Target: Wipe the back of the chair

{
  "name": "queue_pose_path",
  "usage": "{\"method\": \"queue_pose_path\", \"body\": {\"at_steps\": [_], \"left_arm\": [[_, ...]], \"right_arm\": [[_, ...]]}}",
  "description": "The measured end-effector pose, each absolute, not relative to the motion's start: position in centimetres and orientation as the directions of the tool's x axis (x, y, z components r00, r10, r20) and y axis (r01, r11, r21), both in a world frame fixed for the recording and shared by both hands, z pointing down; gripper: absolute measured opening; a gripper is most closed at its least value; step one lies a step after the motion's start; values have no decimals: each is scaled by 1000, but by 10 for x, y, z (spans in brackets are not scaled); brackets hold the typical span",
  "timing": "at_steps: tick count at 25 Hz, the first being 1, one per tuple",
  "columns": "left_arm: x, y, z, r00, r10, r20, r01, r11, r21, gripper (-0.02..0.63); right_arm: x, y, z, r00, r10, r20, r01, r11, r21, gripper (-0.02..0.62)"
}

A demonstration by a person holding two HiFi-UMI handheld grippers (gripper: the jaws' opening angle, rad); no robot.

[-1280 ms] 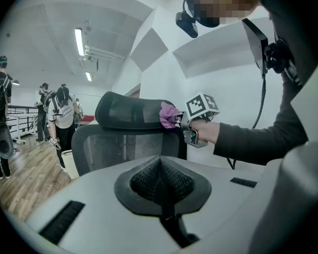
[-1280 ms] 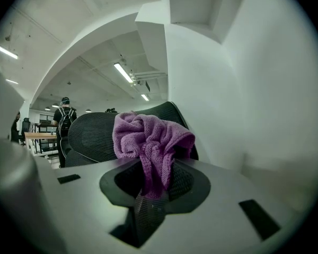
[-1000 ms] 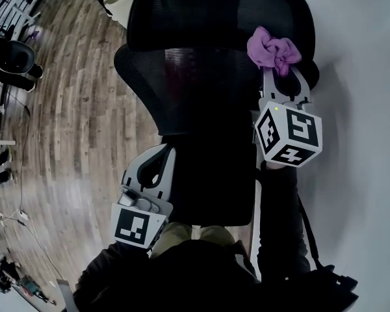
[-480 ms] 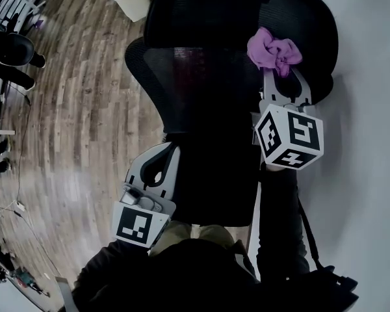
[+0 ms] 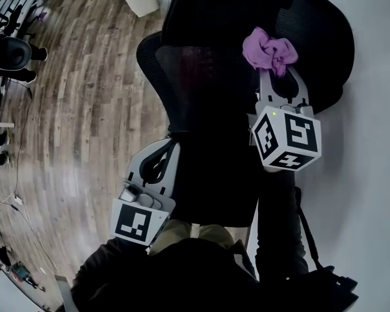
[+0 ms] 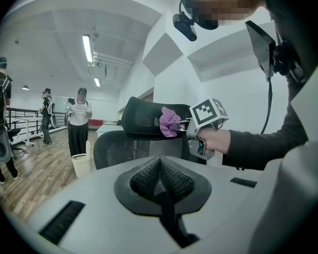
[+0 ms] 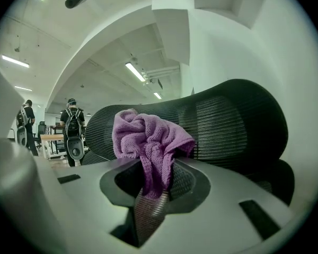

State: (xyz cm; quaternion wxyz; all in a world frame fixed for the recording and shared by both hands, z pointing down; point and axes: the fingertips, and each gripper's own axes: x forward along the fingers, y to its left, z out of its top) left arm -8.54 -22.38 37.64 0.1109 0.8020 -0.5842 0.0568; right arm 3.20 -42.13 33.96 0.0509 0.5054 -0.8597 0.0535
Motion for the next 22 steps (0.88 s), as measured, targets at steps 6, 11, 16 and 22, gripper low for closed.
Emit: {"method": "queue_pose_path", "body": {"at_steps": [6,11,16,22], "left_arm": [[-102,-222,374,301,-929,217,-952,-280,120,5],[-117,-220,380,291,-932,214,-954,-268,132,5],[-127,-212,383,281,-935,217,-956,-254,145,5],[-144,-205,382,268,-939,217,-959,-239,152,5]], "right_arm": [[7,-419,338,-504,-852,144,-863,504,-42,91],[-15,-417,343,-520,-842,143,-853,520,-39,91],[-37,-411,343,-544,-827,143,-837,546,-33,90],[-72,-401,343,-587,-796,149,-807,590,-27,91]]}}
